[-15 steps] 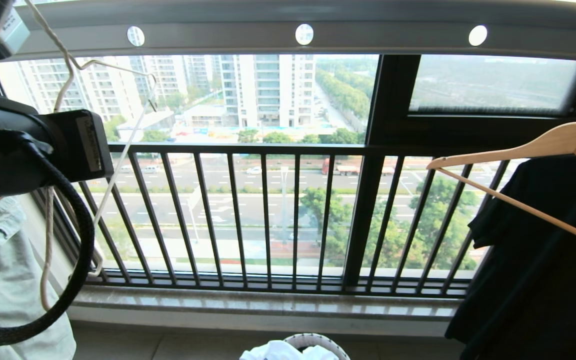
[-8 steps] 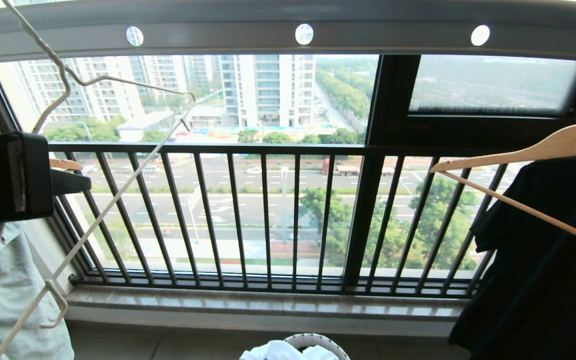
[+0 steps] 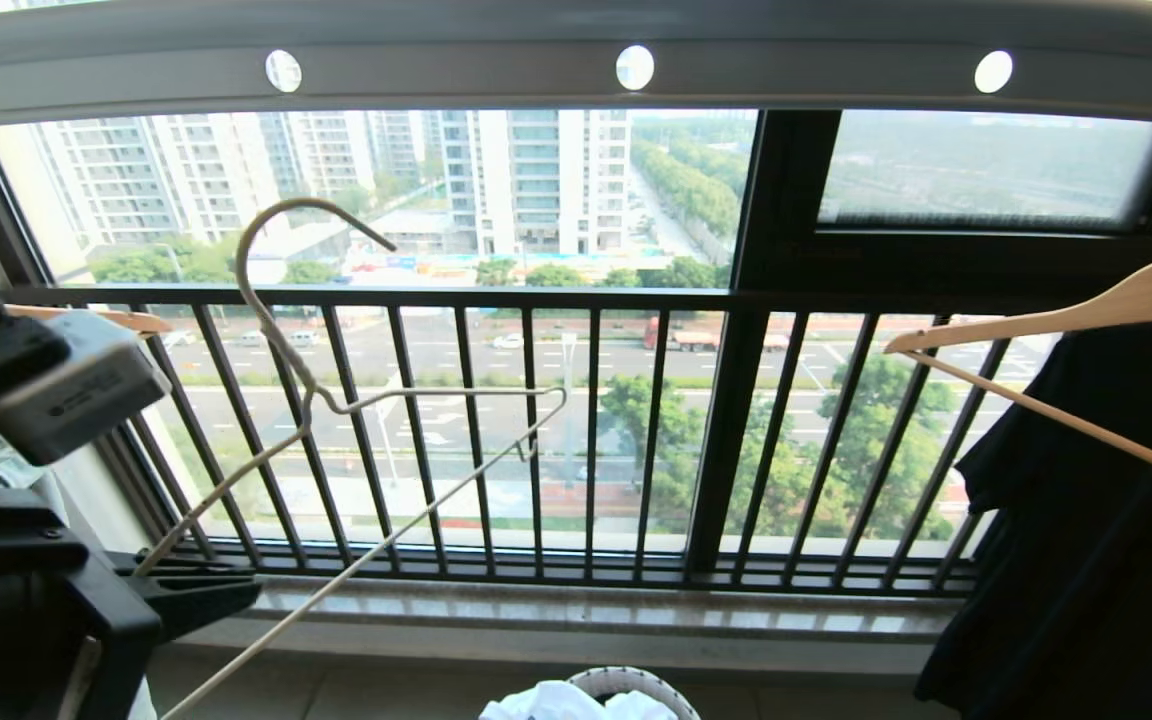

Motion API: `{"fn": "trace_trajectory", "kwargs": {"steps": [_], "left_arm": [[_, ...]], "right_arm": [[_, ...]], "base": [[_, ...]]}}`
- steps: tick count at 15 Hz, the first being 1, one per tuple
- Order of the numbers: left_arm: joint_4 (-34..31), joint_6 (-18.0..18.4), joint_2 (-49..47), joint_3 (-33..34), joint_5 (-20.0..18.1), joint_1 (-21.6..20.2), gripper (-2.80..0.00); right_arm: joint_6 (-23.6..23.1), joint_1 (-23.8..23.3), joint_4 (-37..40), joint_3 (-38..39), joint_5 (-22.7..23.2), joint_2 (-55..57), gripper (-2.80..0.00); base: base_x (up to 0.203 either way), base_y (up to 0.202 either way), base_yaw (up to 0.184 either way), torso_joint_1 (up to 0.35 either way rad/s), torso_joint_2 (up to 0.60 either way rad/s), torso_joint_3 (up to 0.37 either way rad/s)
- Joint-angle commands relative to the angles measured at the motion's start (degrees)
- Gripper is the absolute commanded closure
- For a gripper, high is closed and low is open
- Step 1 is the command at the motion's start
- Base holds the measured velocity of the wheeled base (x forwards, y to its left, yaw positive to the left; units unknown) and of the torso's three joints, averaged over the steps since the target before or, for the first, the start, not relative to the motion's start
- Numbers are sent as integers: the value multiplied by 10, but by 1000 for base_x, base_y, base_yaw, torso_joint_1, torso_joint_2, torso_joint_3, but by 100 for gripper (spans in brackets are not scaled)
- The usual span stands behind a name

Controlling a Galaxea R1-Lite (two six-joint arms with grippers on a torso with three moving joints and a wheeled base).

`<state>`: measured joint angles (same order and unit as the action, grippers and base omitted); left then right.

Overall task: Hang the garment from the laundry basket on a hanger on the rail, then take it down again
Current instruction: Pick up the clothes rack on the clothesline

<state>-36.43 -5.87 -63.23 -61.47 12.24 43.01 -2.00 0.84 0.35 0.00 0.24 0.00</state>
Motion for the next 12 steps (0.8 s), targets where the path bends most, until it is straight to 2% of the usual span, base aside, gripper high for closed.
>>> {"fn": "trace_trajectory", "kwargs": {"steps": [1,3,5,7,8,9,10,11,12], "left_arm": [[26,76,-24,52,-12,-5,0],[112,106,-45,97,-56,-10,0],[152,157,-74,123,-97,-59,0],[167,214,-98,129,-175,-123,0],[171,249,-113,130,-225,-162,0],[177,285,-134,130,-293,-194,0],[191,314,-157,130,-344,-216,0],[216,338,-176,131,-375,-235,0],[229,351,-193,131,-383,-240,0]], "right_arm": [[0,0,0,0,0,0,0],[0,0,0,0,0,0,0],[0,0,0,0,0,0,0],[0,0,0,0,0,0,0],[0,0,0,0,0,0,0],[0,0,0,0,0,0,0],[0,0,0,0,0,0,0],[1,0,0,0,0,0,0],[0,0,0,0,0,0,0]], "base": [[0,0,0,0,0,0],[0,0,0,0,0,0],[0,0,0,0,0,0],[0,0,0,0,0,0],[0,0,0,0,0,0],[0,0,0,0,0,0],[0,0,0,0,0,0],[0,0,0,0,0,0],[0,0,0,0,0,0]]}}
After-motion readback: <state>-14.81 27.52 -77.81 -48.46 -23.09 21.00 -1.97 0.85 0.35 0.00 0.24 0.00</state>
